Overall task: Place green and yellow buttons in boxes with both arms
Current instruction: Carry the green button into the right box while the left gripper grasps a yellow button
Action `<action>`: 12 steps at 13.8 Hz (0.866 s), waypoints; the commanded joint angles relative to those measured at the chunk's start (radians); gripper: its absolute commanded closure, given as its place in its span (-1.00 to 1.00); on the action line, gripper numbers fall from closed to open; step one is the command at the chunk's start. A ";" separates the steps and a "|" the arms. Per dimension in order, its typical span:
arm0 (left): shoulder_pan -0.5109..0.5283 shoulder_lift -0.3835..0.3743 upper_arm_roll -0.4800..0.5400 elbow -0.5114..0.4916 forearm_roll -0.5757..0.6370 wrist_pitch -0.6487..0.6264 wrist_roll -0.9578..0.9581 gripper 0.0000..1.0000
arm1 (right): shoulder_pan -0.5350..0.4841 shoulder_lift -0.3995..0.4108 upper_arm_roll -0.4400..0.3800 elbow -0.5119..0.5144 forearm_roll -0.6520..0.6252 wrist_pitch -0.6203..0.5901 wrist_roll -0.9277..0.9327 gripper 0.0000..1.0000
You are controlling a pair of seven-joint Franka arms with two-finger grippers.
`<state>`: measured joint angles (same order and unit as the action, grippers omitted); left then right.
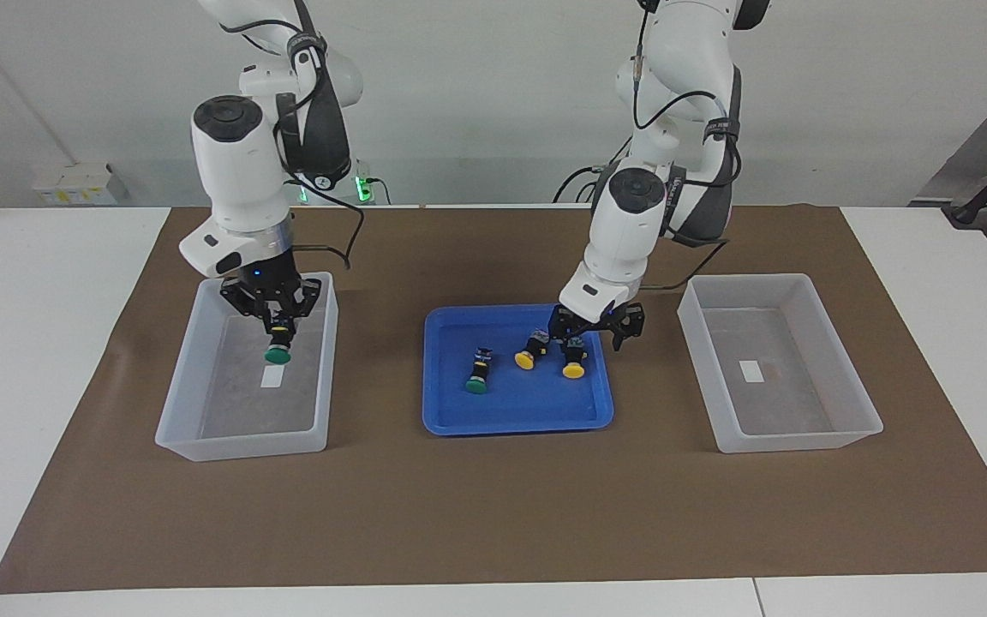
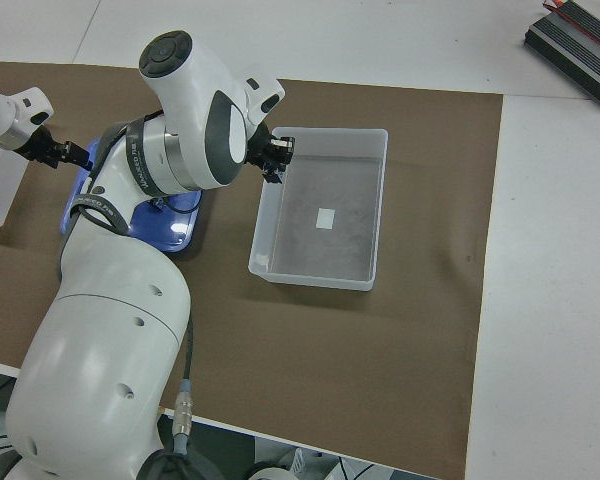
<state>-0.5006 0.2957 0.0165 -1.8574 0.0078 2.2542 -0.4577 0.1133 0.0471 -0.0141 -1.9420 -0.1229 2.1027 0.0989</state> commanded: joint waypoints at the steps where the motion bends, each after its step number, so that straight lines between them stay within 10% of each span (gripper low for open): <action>1: -0.013 0.034 0.014 -0.009 -0.009 0.065 -0.021 -1.00 | -0.069 -0.006 0.011 -0.047 0.029 0.034 -0.100 1.00; 12: -0.059 0.040 0.017 -0.088 -0.009 0.159 -0.088 -0.84 | -0.136 0.123 0.011 -0.100 0.032 0.289 -0.235 1.00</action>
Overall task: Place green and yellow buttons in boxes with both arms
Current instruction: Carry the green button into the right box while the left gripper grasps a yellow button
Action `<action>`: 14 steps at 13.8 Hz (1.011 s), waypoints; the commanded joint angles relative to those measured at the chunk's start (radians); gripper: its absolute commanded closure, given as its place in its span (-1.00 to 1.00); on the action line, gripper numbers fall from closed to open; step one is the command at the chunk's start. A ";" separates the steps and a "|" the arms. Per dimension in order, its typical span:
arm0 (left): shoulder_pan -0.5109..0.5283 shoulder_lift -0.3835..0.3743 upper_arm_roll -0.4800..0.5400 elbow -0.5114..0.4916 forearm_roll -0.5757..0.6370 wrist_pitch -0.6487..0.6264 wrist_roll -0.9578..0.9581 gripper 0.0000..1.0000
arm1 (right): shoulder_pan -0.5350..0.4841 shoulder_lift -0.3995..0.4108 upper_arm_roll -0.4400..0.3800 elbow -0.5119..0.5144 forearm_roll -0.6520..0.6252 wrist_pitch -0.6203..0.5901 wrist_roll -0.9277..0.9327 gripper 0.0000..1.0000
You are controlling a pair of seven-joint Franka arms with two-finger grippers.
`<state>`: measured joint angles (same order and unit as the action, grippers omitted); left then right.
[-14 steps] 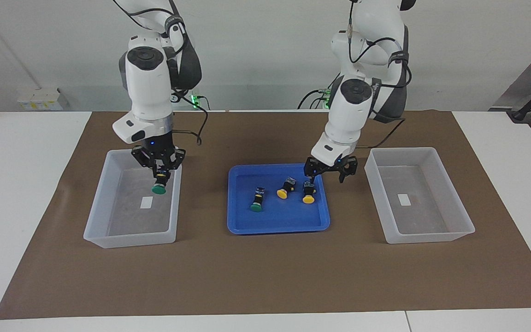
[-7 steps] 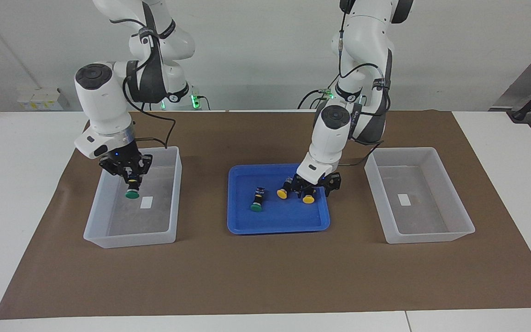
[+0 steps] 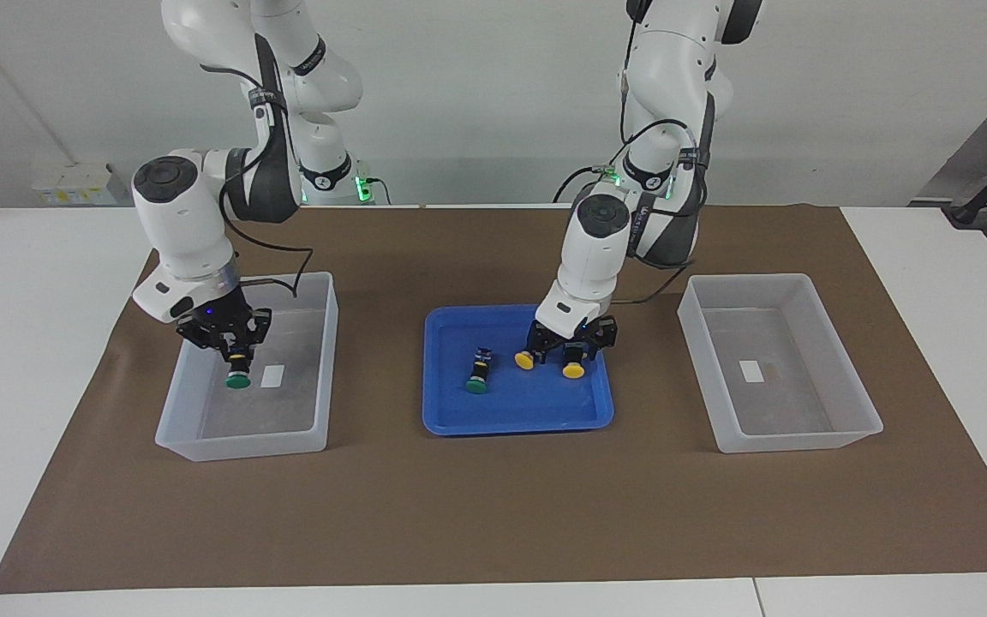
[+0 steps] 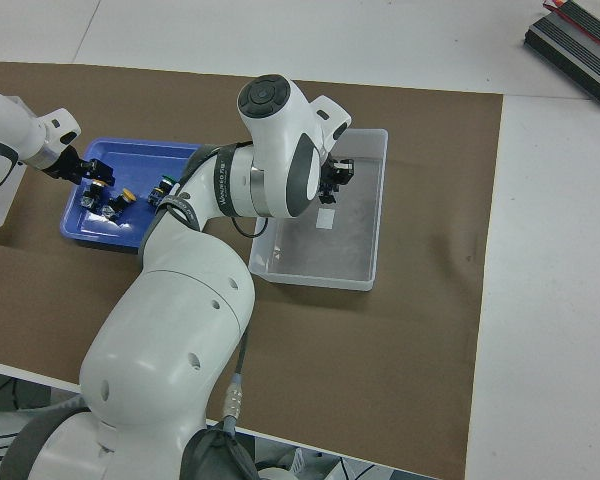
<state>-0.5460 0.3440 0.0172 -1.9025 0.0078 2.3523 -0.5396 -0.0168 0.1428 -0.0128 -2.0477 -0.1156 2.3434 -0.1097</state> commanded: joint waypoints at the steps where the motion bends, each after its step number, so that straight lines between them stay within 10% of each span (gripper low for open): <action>1: -0.011 -0.003 0.017 -0.050 -0.009 0.074 -0.006 -0.80 | -0.003 0.034 0.010 0.009 0.039 0.053 -0.025 1.00; 10: -0.008 -0.002 0.017 -0.084 -0.009 0.096 -0.006 -0.34 | -0.023 0.167 0.008 0.047 0.059 0.188 0.038 1.00; 14: -0.009 -0.002 0.017 -0.089 -0.009 0.099 -0.006 0.20 | -0.029 0.199 0.010 0.061 0.060 0.200 0.036 1.00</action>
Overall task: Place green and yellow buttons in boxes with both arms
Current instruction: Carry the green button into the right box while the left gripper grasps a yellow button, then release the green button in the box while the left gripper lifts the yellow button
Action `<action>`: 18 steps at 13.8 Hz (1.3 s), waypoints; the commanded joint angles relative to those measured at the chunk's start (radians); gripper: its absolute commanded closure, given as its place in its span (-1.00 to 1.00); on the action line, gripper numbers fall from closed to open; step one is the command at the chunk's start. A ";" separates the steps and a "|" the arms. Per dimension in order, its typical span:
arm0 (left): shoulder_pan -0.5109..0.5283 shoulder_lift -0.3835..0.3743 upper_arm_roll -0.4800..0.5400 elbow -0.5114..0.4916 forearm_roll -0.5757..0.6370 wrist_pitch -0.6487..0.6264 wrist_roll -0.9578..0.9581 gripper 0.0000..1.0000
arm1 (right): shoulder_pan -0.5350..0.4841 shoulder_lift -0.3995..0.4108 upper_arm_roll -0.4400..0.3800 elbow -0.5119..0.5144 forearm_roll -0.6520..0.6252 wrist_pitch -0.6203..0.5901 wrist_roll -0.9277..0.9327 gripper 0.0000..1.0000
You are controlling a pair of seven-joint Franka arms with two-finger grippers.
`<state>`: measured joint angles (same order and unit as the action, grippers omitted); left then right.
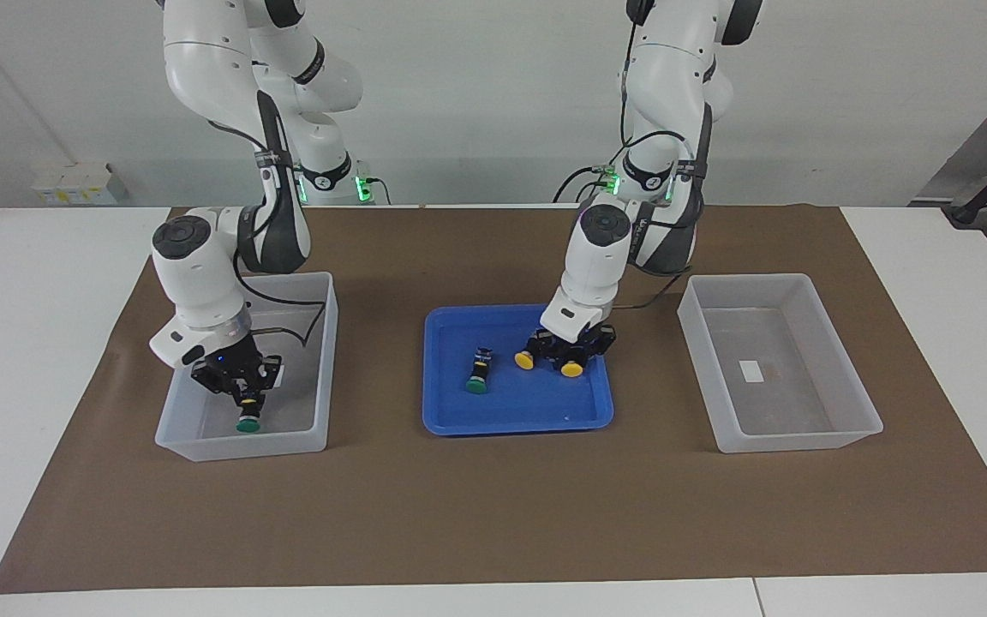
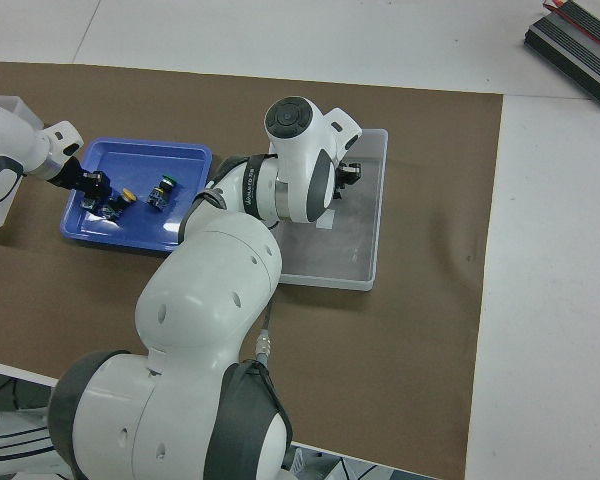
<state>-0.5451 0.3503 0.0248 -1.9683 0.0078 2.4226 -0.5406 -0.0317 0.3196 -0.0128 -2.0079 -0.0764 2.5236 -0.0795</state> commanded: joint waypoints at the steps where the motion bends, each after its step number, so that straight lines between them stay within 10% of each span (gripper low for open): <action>1: -0.010 -0.008 0.009 -0.023 -0.009 0.029 -0.005 0.33 | -0.014 0.022 0.008 0.021 0.021 0.020 0.006 0.79; 4: -0.010 -0.007 0.009 -0.017 -0.009 0.029 -0.005 0.69 | -0.008 0.010 0.010 0.023 0.021 0.017 0.004 -0.90; 6: -0.009 -0.007 0.009 -0.009 -0.009 0.027 -0.005 0.99 | 0.003 -0.016 0.010 0.034 0.021 -0.005 0.012 -1.00; 18: 0.120 -0.002 0.009 0.340 -0.008 -0.367 0.036 1.00 | 0.194 -0.186 0.042 0.104 0.020 -0.255 0.338 -1.00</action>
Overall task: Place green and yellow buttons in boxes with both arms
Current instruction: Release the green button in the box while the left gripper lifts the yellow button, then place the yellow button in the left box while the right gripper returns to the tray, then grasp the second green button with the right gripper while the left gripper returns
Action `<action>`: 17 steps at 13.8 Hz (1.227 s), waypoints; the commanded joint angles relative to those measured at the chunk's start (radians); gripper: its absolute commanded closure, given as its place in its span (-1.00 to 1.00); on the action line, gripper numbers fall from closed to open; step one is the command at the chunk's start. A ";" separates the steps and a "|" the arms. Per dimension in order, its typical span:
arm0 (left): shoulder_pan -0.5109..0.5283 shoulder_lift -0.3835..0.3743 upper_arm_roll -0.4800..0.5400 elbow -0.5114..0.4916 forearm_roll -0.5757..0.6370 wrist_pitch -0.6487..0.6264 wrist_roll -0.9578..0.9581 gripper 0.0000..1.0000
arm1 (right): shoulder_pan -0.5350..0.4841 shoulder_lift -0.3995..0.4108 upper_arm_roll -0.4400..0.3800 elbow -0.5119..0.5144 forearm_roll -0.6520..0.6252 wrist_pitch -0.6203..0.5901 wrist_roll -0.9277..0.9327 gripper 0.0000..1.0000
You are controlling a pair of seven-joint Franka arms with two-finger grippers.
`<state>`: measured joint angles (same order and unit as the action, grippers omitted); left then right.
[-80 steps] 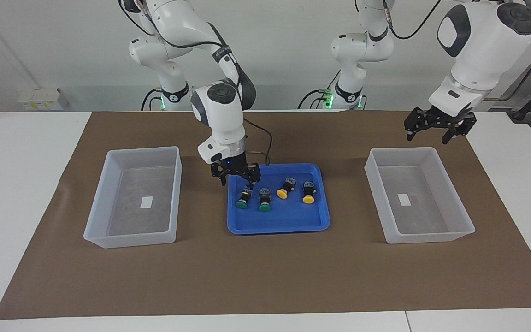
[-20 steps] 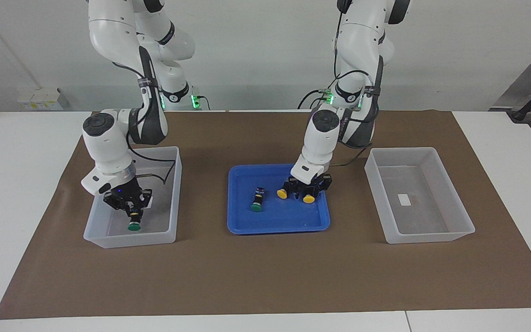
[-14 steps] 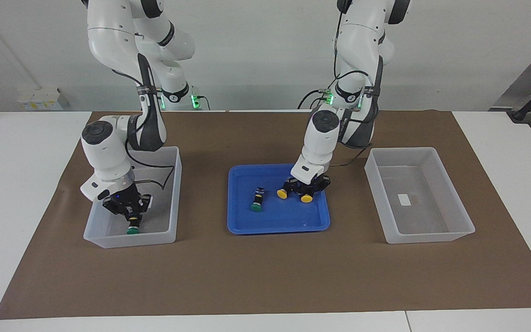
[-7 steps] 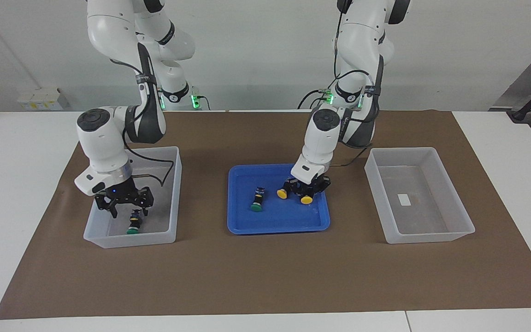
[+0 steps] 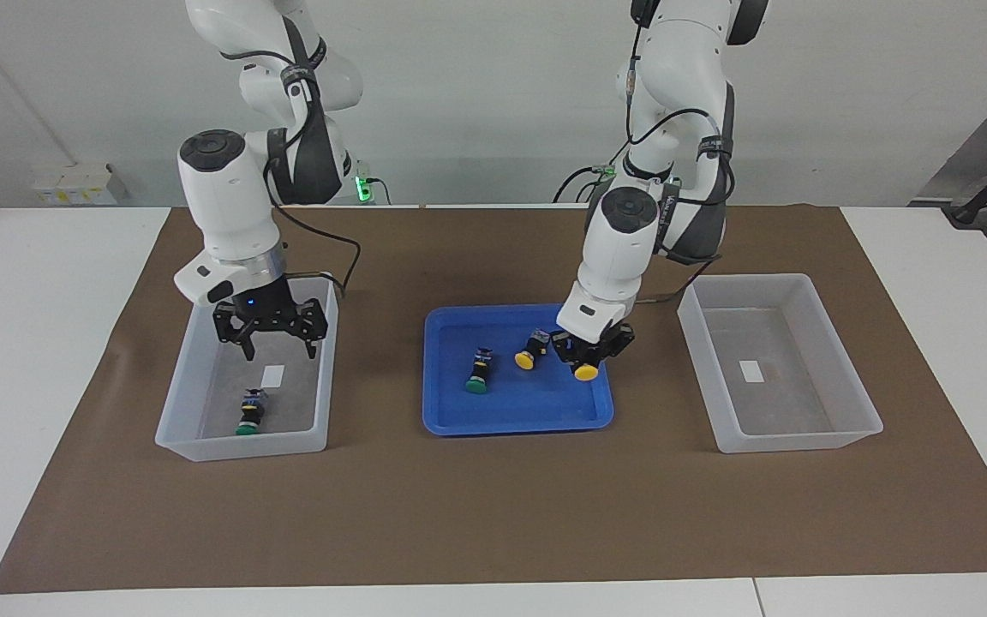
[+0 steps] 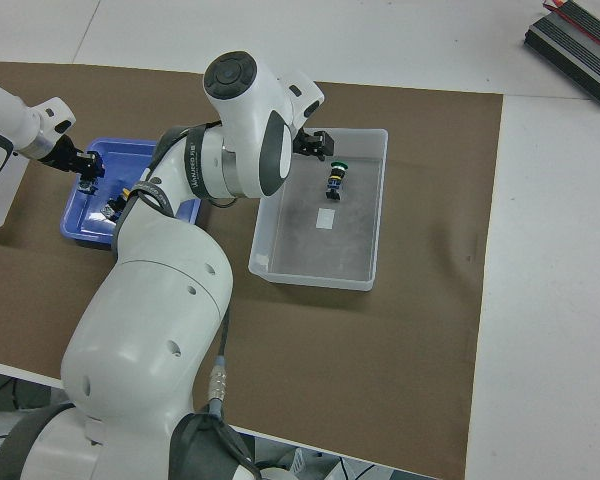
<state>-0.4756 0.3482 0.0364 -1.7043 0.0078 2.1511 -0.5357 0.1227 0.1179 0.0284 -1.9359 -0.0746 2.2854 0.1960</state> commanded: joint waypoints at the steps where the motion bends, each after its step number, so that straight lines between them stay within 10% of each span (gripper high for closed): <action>1: 0.084 -0.001 -0.003 0.109 -0.008 -0.143 0.075 1.00 | 0.078 0.017 0.001 0.043 0.019 -0.014 0.086 -1.00; 8: 0.343 -0.005 -0.001 0.154 -0.012 -0.224 0.446 1.00 | 0.277 0.129 0.001 0.138 -0.011 0.000 0.373 -1.00; 17: 0.428 -0.058 0.002 -0.188 -0.017 0.091 0.546 1.00 | 0.406 0.318 0.001 0.198 -0.218 0.078 0.679 -1.00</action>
<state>-0.0474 0.3276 0.0384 -1.8030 0.0064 2.1726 -0.0049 0.5080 0.3852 0.0318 -1.7607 -0.2267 2.3372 0.8006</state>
